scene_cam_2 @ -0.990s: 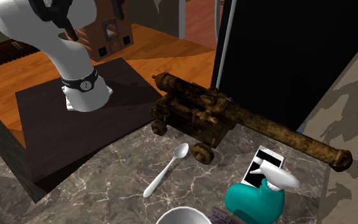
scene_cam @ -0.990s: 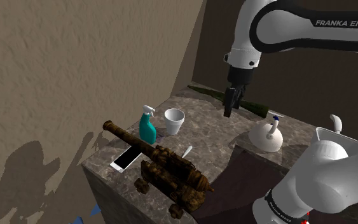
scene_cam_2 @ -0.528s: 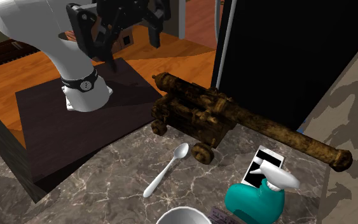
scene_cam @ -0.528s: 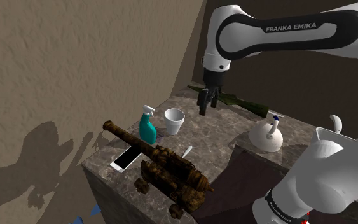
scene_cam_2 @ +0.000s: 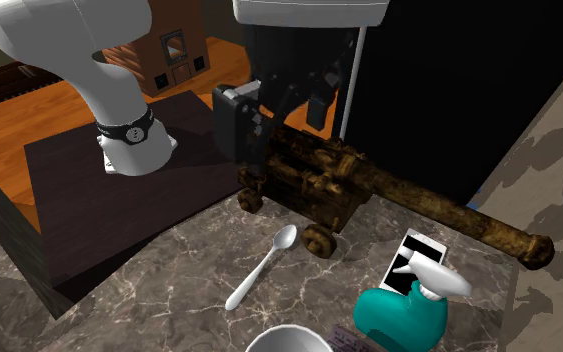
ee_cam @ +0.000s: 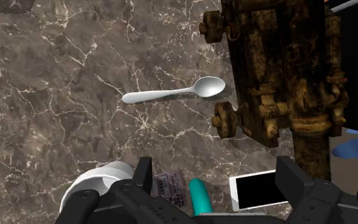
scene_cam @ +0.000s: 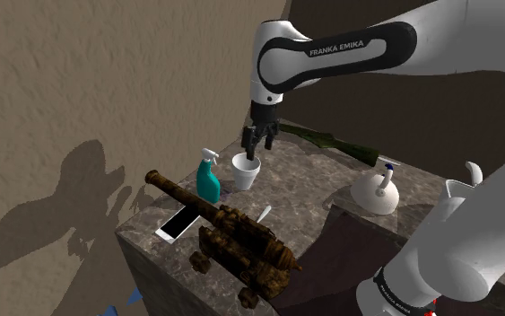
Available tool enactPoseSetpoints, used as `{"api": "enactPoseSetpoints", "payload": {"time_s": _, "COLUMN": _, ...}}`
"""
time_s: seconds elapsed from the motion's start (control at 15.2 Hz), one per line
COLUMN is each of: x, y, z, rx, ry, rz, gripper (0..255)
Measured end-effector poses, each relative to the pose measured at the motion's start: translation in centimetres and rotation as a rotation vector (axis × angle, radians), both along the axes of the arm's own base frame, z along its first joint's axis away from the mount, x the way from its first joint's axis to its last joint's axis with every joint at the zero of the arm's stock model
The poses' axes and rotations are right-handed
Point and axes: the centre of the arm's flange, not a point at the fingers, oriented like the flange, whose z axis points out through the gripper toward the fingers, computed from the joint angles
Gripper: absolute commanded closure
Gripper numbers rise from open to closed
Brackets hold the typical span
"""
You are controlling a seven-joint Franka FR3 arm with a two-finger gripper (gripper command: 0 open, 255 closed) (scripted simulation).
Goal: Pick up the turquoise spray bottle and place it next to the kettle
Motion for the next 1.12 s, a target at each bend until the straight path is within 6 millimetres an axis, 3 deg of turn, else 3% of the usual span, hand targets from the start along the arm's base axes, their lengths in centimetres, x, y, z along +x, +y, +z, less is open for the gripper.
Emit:
{"api": "enactPoseSetpoints", "payload": {"time_s": 0.92, "x": 15.5, "y": 6.1, "z": -5.7, "rx": -0.031, "ry": -0.058, "rz": 0.005, "gripper": 0}}
{"api": "enactPoseSetpoints", "payload": {"time_s": 1.12, "x": 16.4, "y": 6.4, "z": -7.0, "rx": -0.033, "ry": -0.061, "rz": 0.005, "gripper": 0}}
